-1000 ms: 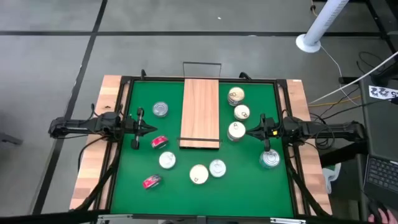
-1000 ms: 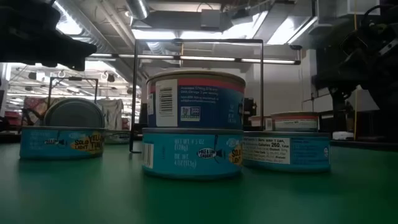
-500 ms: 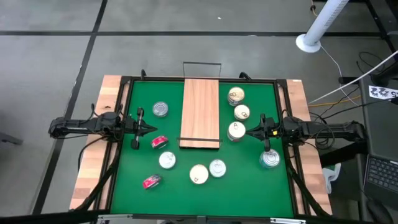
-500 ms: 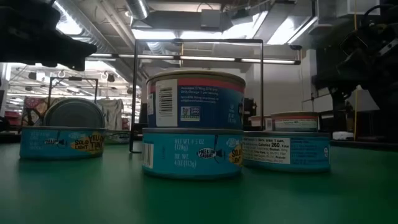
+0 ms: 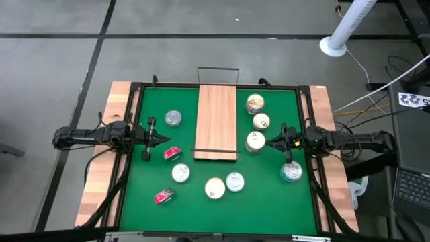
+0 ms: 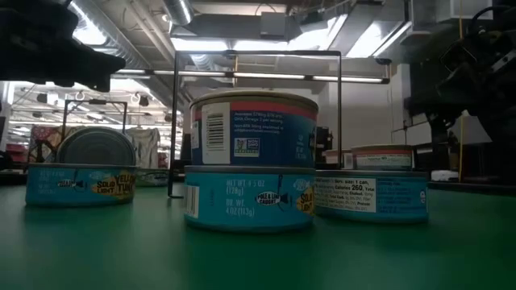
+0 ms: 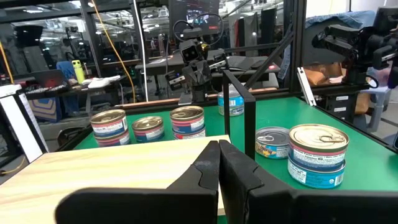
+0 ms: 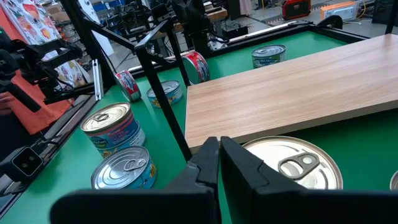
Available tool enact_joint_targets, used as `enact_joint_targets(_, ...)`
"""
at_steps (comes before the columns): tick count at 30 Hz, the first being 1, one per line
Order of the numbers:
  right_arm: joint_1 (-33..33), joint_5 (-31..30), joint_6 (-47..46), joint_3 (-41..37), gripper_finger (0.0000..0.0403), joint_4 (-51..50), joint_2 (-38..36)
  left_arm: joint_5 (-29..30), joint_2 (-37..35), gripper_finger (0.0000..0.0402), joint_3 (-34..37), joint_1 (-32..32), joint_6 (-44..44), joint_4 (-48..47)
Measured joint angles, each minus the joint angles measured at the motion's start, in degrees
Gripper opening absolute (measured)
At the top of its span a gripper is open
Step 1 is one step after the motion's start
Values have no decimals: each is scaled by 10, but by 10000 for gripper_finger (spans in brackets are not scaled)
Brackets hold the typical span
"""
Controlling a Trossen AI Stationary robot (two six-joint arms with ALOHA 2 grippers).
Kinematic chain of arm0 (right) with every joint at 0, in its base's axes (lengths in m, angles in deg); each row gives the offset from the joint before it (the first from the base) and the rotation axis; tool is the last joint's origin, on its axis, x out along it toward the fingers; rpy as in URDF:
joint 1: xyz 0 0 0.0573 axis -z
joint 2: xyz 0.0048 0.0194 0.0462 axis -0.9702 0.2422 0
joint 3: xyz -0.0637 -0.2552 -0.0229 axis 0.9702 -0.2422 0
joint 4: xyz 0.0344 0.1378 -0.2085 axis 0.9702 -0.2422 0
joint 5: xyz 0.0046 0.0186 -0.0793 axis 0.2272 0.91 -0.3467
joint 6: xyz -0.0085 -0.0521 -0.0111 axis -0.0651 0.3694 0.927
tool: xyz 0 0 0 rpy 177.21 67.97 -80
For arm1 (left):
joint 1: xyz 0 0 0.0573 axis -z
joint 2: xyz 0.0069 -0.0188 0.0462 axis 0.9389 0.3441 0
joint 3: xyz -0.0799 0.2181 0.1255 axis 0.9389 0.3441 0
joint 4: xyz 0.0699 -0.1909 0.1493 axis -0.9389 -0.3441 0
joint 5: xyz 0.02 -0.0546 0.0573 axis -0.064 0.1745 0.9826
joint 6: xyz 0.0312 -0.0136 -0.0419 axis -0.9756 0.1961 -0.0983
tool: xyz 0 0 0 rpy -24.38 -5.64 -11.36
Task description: Stack canned seafood by type on shelf
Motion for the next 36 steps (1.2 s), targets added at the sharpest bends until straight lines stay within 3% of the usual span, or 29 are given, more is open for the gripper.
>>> enact_joint_targets(26,0,0,0,0,19,0,0,0,0,0,0,0,9,2)
enact_joint_targets(36,0,0,0,0,19,0,0,0,0,0,1,-1,44,67)
